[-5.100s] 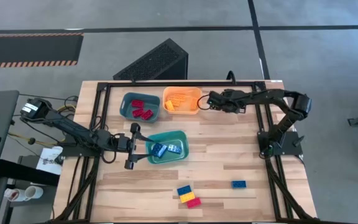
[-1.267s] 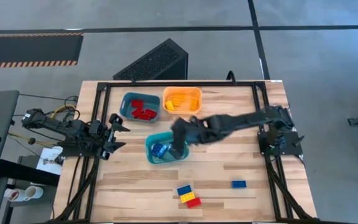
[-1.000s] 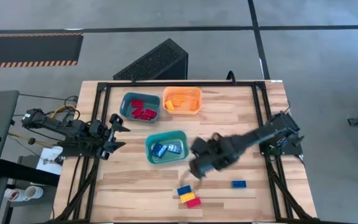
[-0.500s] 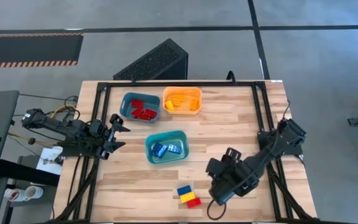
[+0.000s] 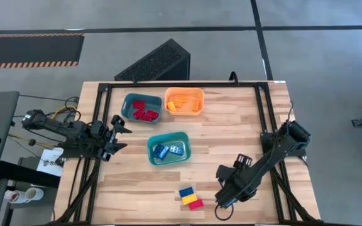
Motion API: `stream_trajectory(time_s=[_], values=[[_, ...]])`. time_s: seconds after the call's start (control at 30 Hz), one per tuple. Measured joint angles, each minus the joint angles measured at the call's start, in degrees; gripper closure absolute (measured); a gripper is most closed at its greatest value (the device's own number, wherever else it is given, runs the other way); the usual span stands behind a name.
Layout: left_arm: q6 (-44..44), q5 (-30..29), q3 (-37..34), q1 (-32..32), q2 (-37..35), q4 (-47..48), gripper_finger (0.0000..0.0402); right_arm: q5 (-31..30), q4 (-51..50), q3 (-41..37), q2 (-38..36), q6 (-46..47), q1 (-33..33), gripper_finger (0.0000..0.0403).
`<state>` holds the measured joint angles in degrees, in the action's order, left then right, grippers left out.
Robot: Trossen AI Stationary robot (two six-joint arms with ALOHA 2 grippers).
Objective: Sort & place blocks by color
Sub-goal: Put the blue game piece into the green bin
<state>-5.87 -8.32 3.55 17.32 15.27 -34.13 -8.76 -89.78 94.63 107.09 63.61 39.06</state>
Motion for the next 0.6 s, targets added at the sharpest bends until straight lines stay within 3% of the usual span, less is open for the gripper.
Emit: stream_trajectory(time_s=[0.23, 0.43, 0.6], values=[[0.02, 0.00, 0.02, 0.00, 0.11, 0.24, 0.0150, 2.05, 6.69, -11.45, -6.50, 4.99, 2.78, 0.0128], [0.28, -0.70, 0.02, 0.00, 0.11, 0.24, 0.0150, 1.52, 14.56, -24.21, -17.49, 15.95, 5.80, 0.0172], [0.42, -0.71, 0.02, 0.00, 0.11, 0.24, 0.0150, 1.58, 27.95, -30.88, -19.95, 11.70, 5.92, 0.0204]])
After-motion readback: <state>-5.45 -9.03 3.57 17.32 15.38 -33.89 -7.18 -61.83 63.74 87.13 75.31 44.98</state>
